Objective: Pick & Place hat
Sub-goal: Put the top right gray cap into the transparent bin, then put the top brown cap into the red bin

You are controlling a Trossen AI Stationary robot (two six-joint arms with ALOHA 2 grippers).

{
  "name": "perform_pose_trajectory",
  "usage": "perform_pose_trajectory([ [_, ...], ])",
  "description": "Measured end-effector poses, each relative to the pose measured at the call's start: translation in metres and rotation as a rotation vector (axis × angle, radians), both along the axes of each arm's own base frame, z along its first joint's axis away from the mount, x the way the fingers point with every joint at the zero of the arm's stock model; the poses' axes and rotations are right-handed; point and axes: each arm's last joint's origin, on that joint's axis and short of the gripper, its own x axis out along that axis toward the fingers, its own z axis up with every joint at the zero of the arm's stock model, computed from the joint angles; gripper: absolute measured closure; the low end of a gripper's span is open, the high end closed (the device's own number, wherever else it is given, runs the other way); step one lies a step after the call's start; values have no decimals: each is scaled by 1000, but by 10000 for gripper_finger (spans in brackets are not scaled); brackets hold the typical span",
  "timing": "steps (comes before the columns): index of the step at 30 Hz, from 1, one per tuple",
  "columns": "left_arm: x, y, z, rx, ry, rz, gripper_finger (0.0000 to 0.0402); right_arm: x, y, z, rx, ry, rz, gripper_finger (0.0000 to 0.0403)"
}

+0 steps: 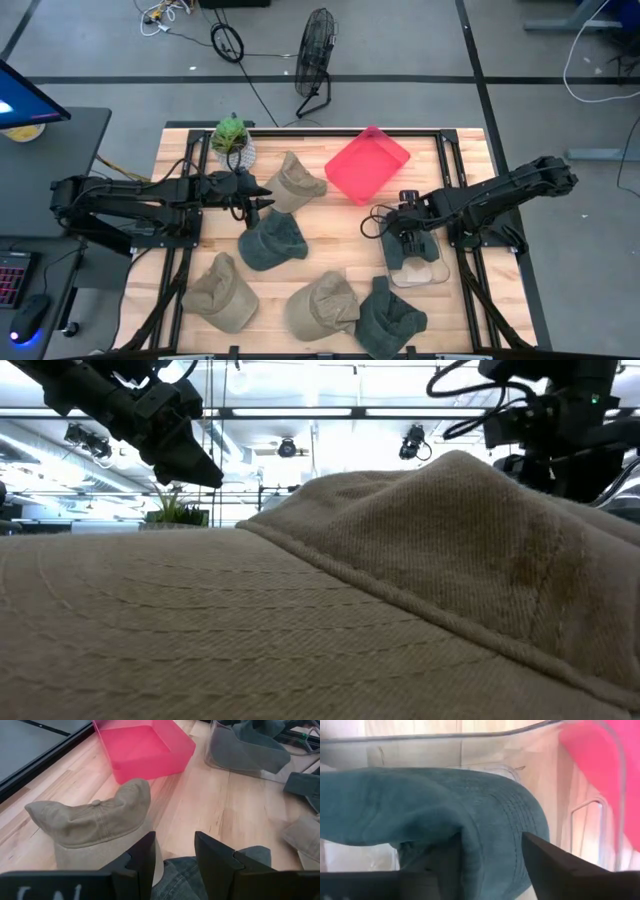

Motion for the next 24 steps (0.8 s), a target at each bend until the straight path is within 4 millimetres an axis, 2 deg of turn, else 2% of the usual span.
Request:
perform_pose_trajectory([
  [7,0,0,1,-47,-21,28,262,14,4,54,71,-110,-64,178],
  [11,5,1,4,-57,-77,44,262,20,3,79,-17,-197,2,184],
  [17,24,4,7,60,-101,-10,262,35,-1,85,-154,-358,69,188],
  [21,46,15,7,118,-9,-16,262,41,-4,81,-142,-413,37,188],
  [24,63,26,5,186,102,-39,262,40,-5,76,-147,-386,41,188],
])
